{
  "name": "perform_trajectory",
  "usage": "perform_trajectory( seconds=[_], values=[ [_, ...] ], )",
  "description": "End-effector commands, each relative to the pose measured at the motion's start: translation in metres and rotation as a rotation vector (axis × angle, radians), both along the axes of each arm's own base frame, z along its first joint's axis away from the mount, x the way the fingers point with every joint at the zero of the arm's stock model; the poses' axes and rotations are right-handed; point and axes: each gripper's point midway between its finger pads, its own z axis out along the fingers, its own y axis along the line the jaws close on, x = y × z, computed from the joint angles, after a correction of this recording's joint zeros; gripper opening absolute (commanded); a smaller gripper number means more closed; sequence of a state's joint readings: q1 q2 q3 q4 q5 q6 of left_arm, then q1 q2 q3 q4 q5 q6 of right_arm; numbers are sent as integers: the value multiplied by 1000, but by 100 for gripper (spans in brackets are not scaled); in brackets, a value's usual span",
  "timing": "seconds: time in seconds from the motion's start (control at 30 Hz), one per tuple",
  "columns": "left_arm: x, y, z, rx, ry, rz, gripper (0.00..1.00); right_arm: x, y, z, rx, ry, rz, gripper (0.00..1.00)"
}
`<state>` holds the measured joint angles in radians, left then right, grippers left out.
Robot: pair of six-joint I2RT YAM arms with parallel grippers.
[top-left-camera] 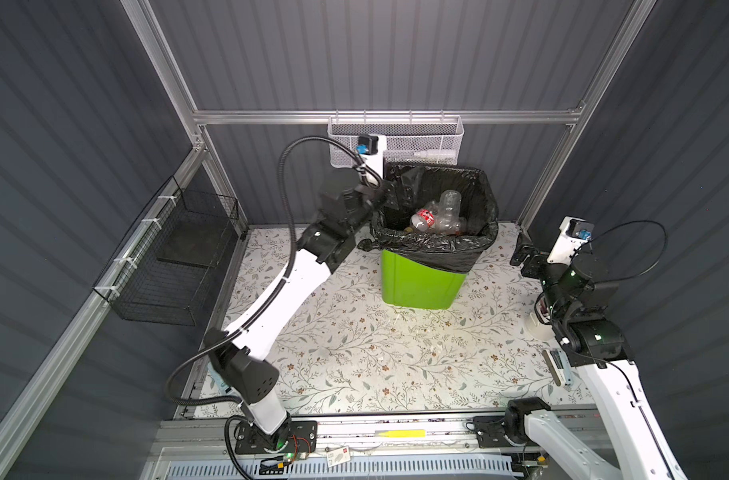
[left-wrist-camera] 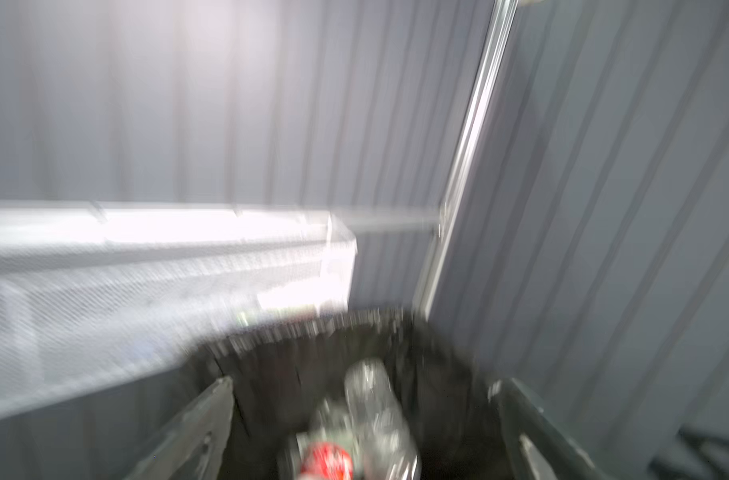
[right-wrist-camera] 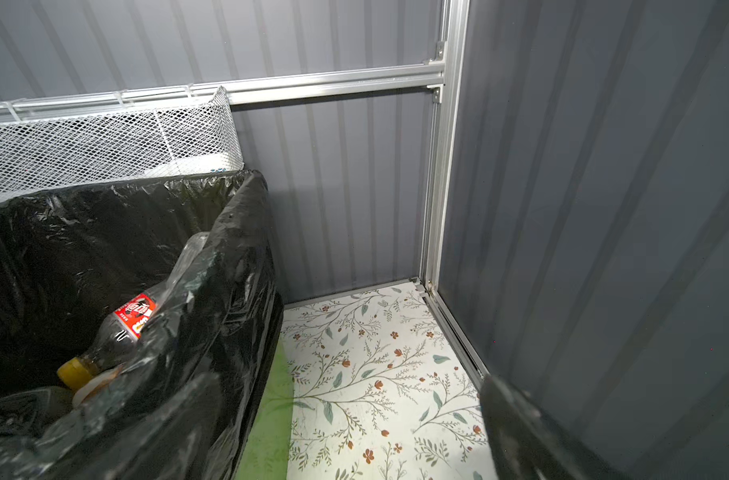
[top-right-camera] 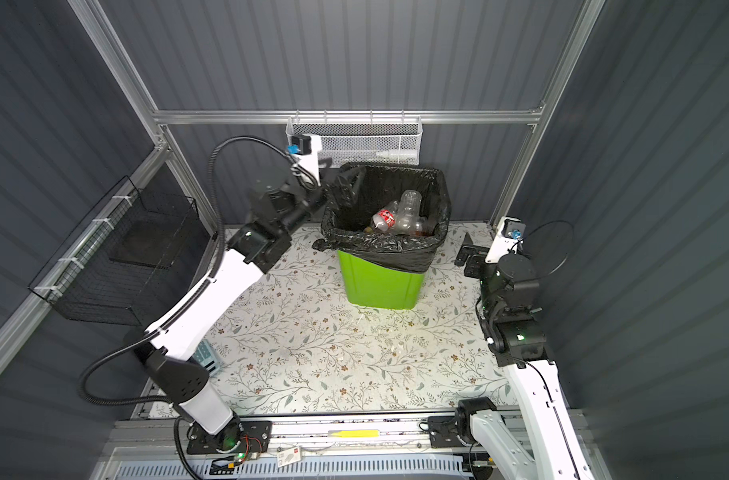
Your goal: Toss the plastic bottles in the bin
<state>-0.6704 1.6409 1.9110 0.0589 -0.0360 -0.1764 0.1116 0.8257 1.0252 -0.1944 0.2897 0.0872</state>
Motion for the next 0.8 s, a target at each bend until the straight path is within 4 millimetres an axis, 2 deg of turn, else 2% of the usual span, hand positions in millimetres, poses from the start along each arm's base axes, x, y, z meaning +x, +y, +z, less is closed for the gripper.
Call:
perform_trajectory(
  seconds=[0.0, 0.1, 0.17, 0.23, 0.33, 0.47, 0.5, 0.67, 0.7, 0.77],
  values=[
    [5, 16, 1, -4, -55, 98, 100, 10, 5, -17, -24, -15, 27, 99],
    [9, 23, -15, 23, -26, 147, 100, 16, 10, -41, -68, -18, 57, 99],
    [12, 33, -24, 43, -5, 199, 100, 22, 10, -66, -88, 7, 57, 99],
    [17, 44, -39, 76, 26, 270, 100, 28, 10, -90, -96, 36, 60, 99],
    [22, 68, -72, 176, 79, 403, 100, 37, 7, -129, -83, 83, 52, 99],
    [27, 116, -136, 325, 183, 594, 100, 44, 5, -171, -48, 93, 55, 99],
    [28, 132, -163, 369, 232, 639, 100, 45, 6, -179, -45, 88, 62, 99],
    [24, 222, -253, 401, 436, 815, 100, 52, 2, -204, -34, 53, 68, 99],
    [20, 235, -269, 419, 454, 850, 100, 56, 2, -213, -38, 61, 69, 99],
    [13, 256, -292, 446, 473, 922, 100, 62, -1, -215, -70, 86, 71, 99]
  ],
)
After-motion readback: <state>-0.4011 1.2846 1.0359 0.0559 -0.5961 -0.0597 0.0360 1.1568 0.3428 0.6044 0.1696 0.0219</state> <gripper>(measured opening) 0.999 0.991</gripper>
